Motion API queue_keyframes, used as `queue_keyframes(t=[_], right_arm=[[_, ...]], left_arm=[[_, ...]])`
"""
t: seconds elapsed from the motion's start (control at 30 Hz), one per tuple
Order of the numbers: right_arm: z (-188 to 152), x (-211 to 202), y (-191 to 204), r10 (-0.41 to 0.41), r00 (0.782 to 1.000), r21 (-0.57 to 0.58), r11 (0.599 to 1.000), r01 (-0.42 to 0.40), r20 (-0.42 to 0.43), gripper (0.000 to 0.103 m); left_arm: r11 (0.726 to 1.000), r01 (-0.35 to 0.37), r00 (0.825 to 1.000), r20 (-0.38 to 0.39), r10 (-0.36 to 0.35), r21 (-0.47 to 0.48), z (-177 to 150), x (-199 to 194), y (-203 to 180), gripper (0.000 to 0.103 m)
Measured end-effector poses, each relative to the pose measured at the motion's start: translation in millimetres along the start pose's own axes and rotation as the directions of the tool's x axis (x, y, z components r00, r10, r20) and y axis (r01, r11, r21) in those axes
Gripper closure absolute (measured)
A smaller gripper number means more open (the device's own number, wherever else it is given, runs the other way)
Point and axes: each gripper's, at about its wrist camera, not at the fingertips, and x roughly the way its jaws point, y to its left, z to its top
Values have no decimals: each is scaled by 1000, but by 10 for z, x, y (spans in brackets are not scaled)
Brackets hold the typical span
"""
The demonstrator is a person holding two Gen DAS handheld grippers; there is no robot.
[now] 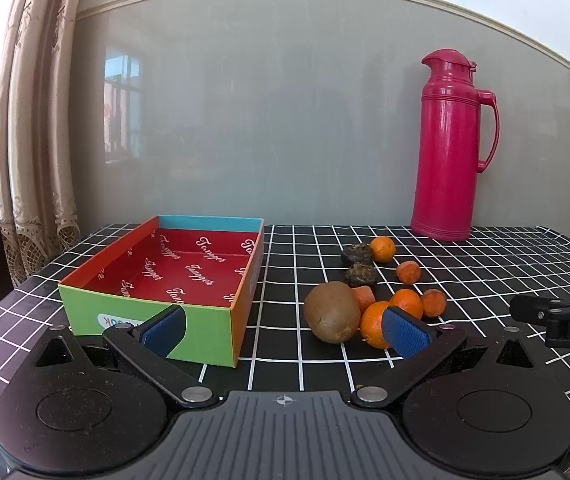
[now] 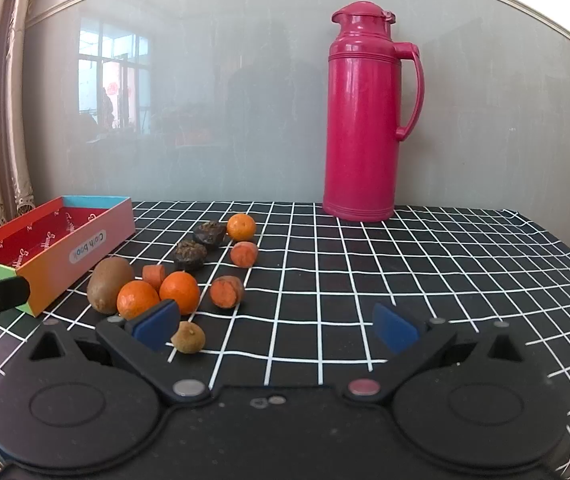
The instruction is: Organize fruits
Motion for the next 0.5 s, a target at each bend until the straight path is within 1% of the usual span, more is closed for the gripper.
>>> queue_keyframes(t=[0.5], right_arm=[[-4,7,2,0,1000,-1,1000,0,1,0]], left_arm=[[1000,3,1000,-1,-3,0,-3,3,-5,0]])
